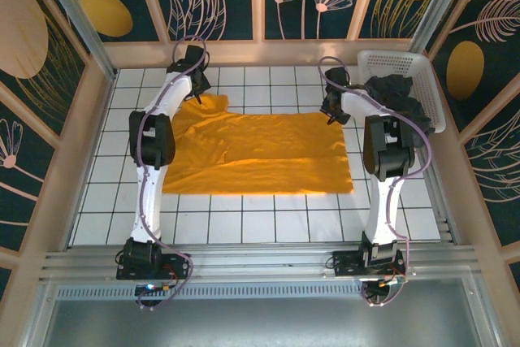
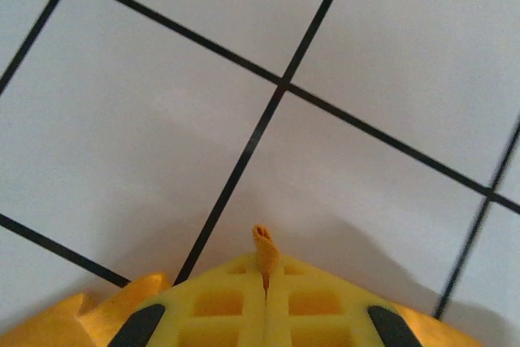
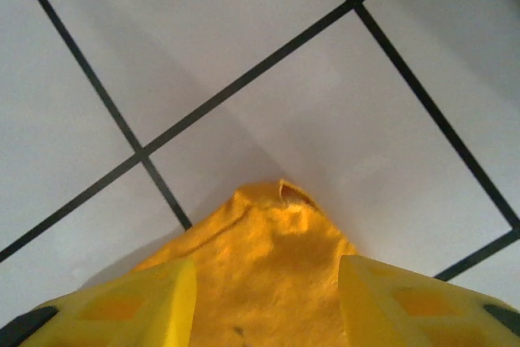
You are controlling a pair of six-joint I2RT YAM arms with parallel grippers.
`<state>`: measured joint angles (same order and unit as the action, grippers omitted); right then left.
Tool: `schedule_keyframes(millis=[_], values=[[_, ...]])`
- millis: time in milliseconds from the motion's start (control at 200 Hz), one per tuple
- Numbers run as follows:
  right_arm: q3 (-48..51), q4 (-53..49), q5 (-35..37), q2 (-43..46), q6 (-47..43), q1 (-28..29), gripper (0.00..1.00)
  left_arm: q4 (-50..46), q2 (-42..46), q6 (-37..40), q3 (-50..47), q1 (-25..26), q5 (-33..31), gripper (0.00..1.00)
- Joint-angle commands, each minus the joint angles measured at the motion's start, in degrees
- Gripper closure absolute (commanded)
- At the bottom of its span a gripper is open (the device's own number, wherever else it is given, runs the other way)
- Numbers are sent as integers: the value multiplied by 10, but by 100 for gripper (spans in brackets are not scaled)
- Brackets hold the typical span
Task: Fold and stack the t-shirts
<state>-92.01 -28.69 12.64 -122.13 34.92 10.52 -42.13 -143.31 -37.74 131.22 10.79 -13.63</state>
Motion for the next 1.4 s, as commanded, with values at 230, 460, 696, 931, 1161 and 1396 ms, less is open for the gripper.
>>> schedule_keyframes(millis=[230, 460, 696, 931, 1161, 1396], values=[[-53, -20, 11, -60, -55, -8, 52, 3, 49, -1, -3, 1, 42, 100], [-43, -28, 20, -70, -54, -8, 66, 0, 68, -2, -33, 1, 50, 100], [-53, -26, 59, -62, -98, -8, 51, -4, 79, 2, -34, 1, 56, 100], [-80, -24, 48, -74, -118, -6, 52, -6, 82, 2, -37, 1, 59, 100], [-81, -17, 25, -98, -127, -9, 68, -10, 79, 2, -36, 1, 64, 100], [-69, -15, 23, -85, -120, -11, 95, -28, 82, 6, -36, 1, 66, 100]])
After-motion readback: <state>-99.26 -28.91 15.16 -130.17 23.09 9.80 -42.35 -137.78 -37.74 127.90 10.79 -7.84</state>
